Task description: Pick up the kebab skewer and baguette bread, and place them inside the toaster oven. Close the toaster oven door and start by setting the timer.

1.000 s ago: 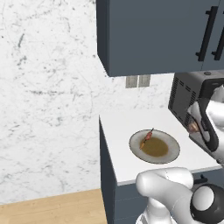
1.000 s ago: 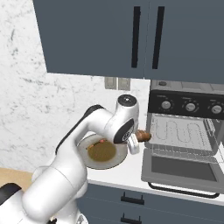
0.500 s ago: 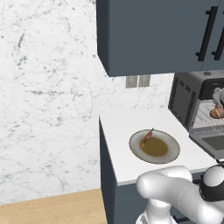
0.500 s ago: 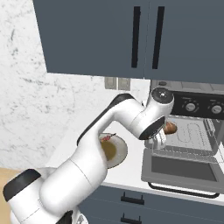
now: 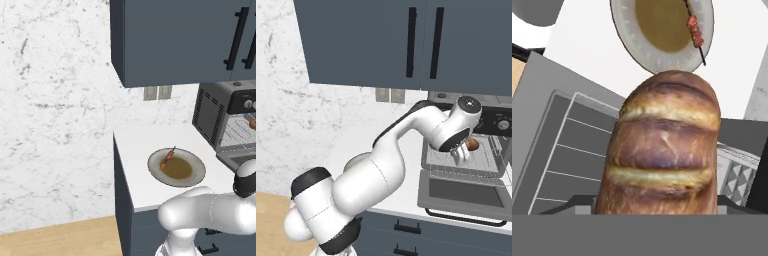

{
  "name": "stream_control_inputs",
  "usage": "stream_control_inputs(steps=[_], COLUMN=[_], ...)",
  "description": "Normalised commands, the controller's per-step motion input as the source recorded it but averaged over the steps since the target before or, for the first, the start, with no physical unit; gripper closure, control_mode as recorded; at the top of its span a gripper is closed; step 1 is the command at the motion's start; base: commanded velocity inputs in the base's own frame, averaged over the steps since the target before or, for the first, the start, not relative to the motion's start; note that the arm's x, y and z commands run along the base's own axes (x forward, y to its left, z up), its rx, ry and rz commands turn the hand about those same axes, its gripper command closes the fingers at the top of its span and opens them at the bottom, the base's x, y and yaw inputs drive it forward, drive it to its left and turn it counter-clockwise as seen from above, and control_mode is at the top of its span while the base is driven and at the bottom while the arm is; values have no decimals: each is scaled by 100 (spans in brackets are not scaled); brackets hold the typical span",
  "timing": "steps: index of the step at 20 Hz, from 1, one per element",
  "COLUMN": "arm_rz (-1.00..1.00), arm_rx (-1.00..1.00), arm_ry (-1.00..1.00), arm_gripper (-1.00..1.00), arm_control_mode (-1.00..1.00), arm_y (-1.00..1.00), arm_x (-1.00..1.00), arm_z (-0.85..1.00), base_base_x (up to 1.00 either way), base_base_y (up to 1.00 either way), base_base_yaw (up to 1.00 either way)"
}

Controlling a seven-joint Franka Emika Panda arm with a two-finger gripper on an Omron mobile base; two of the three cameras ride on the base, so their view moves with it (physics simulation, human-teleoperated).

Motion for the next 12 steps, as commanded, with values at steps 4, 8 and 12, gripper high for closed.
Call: stream_control_inputs(steps=[4,8,12], arm_rz=[-6,-8,-4], arm_rx=[-1,0,-2], arm_ry=[0,-2,-1], arm_gripper=[100,100,100], arm_control_mode=[-100,-100,-100], arm_y=[-39,-37,-23], arm_x=[34,34,41], arm_z=[-25,-33,-41], base_base_x=[0,0,0], base_base_y=[0,0,0], base_base_yaw=[0,0,0])
